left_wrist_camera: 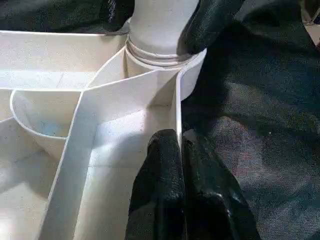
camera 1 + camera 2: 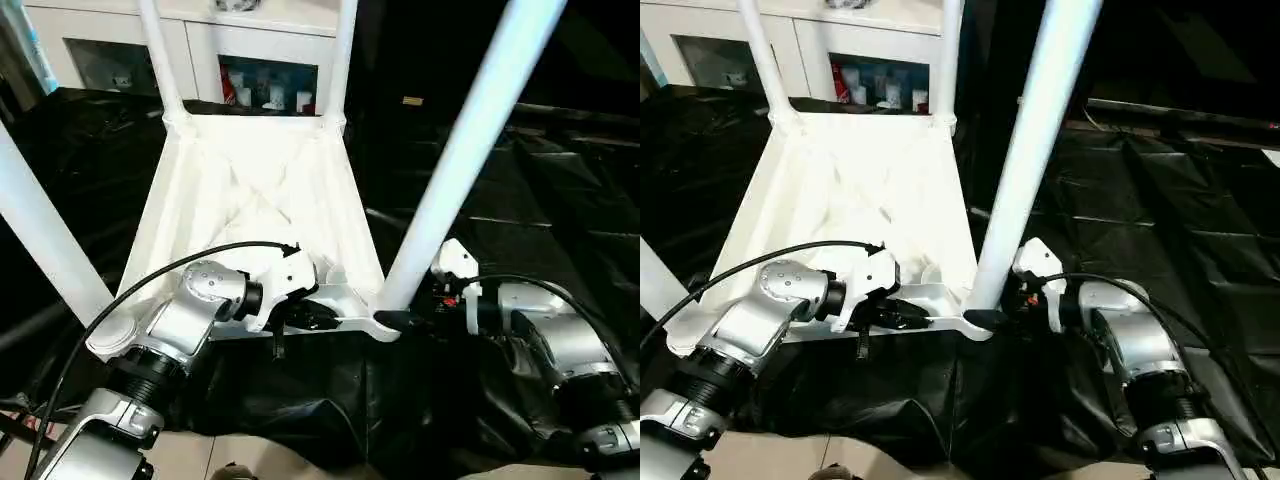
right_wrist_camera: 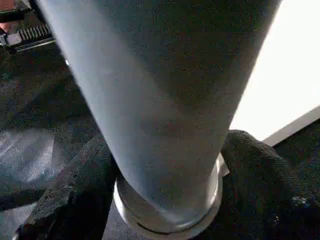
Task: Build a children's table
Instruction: Rotate leg to tighten
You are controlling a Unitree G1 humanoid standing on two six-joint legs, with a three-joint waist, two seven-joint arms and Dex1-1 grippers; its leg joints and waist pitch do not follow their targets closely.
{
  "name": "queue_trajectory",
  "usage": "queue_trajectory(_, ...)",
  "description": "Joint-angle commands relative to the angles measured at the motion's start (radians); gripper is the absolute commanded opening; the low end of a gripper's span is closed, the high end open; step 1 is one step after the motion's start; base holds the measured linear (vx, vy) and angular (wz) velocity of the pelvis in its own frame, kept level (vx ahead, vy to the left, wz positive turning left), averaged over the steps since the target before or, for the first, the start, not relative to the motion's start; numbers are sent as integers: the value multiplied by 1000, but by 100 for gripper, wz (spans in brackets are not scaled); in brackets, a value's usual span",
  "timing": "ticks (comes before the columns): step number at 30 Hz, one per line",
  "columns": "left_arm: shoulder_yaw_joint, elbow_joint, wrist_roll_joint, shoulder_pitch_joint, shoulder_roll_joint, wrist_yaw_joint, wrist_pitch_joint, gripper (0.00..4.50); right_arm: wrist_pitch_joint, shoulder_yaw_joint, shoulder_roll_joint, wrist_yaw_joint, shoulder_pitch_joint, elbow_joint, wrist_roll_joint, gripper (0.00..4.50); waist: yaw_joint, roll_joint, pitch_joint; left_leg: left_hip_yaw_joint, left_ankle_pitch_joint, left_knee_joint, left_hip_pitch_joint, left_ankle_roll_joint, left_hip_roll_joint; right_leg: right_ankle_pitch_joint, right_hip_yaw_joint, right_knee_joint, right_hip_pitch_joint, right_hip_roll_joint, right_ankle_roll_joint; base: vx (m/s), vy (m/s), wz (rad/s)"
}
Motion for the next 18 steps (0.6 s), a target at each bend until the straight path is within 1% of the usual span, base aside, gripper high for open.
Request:
queue_trajectory(1,-18,-39,-27,-5,-5,-22,-9,0,-3,0,-2,-17,-18,19,-8,299,0,-5,-66,-3,-117,-53,-2,76,30,-248,62,-68,64,-77,-135,0,0,0)
queue_trajectory(4,-16,-35,-27,-7,-3,-22,-7,0,-9,2,11,-17,-27,34,-4,269,-5,-4,-66,-4,-125,-54,-1,70,31,-257,61,-69,64,-77,-132,0,0,0)
queue_trajectory(7,-15,-29,-24,-10,-3,-14,-7,0,-14,6,18,-21,-25,34,0,260,-6,-5,-67,-3,-119,-53,-2,72,30,-246,62,-67,66,-77,-135,0,0,0)
queue_trajectory(8,-14,-29,-23,-10,-3,-12,-7,0,-15,6,19,-22,-25,34,0,258,-5,-5,-66,-3,-118,-53,-2,72,30,-245,62,-67,65,-77,-136,0,0,0)
queue_trajectory(9,-7,-20,-17,-14,-10,15,-2,0,-18,2,27,-30,-21,34,3,257,-6,-5,-66,-3,-119,-53,-3,72,30,-243,62,-66,64,-76,-136,0,0,0)
queue_trajectory(10,15,3,-10,-29,-31,78,12,0,-31,-8,50,-75,-15,41,0,257,-6,-7,-66,-3,-123,-53,-2,70,30,-252,62,-66,64,-76,-134,0,0,0)
queue_trajectory(12,22,10,-9,-33,-37,95,16,0,-35,-12,57,-91,-13,44,-2,256,-6,-6,-65,-4,-129,-54,-1,63,29,-278,61,-70,63,-78,-129,0,0,0)
queue_trajectory(13,43,33,-10,-54,-66,154,30,0,-30,-36,100,-202,-24,86,-15,253,-8,-8,-64,-2,-134,-54,0,60,28,-295,61,-74,61,-78,-124,0,0,0)
queue_trajectory(14,48,38,-8,-61,-76,173,35,0,-27,-45,116,-239,-28,99,-18,253,-10,-7,-62,-2,-140,-55,0,56,26,-310,61,-76,59,-77,-120,0,0,0)
queue_trajectory(15,62,55,-4,-78,-104,228,49,0,-22,-68,160,-347,-39,134,-27,252,-13,-5,-62,-4,-152,-56,1,44,27,-342,61,-78,56,-79,-114,0,0,0)
queue_trajectory(16,65,62,-2,-86,-116,248,55,0,-21,-76,175,-385,-43,148,-29,252,-17,-5,-62,-8,-168,-56,-1,29,25,-382,57,-81,60,-80,-100,0,0,0)
queue_trajectory(17,66,69,5,-97,-136,280,65,0,-16,-87,203,-441,-47,162,-30,251,-20,-6,-62,-7,-175,-55,0,27,24,-397,56,-85,59,-80,-93,0,0,0)
queue_trajectory(18,65,71,7,-101,-143,292,69,0,-14,-90,213,-460,-48,167,-29,251,-22,-5,-61,-7,-180,-55,3,28,24,-412,58,-88,55,-81,-85,0,0,0)
